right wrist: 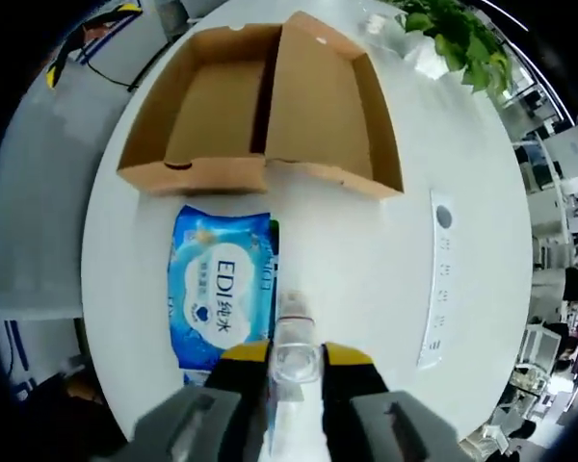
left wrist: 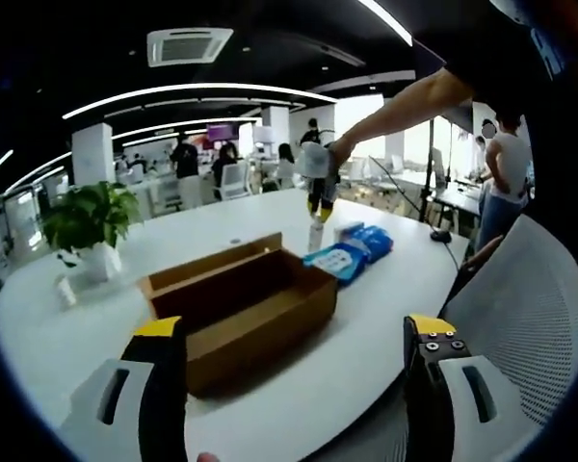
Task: Operate the shoe box by opening the lid, removing the specified soft item, and placing it in the target area until the item is outside and the box remains undamaged.
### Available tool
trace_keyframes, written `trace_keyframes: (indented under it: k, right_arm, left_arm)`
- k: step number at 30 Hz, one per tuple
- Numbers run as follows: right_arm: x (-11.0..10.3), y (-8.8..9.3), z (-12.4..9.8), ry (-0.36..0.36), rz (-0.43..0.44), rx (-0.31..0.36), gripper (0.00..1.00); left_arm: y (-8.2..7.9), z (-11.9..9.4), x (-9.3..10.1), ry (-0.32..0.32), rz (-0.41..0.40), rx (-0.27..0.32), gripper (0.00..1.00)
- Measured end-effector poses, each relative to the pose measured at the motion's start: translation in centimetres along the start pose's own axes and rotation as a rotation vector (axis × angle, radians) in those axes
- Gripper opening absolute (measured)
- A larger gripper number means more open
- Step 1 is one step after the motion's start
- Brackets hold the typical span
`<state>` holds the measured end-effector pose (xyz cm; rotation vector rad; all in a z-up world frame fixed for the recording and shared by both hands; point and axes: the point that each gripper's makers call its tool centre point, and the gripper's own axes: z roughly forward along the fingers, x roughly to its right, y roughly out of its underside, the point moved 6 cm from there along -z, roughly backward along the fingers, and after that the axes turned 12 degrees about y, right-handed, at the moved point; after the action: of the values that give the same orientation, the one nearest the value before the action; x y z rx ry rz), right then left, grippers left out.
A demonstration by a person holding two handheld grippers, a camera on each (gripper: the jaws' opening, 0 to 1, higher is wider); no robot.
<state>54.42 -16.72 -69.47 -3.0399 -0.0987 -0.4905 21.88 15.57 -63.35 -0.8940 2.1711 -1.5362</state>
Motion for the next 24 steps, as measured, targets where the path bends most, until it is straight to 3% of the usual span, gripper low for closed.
trace_keyframes:
  k: [9,24]
  right_arm:
    - [-0.4,-0.17,0.66,-0.019,0.011,-0.012,0.16]
    - [0.22,-0.15,0.79,0.009,0.021,0.0,0.21]
  left_arm:
    - [0.32,-0.16,-0.28,-0.007,-0.004,-0.005,0.97]
    - [0.65,-0.13,-0.47,-0.011,-0.013,-0.014,0.96]
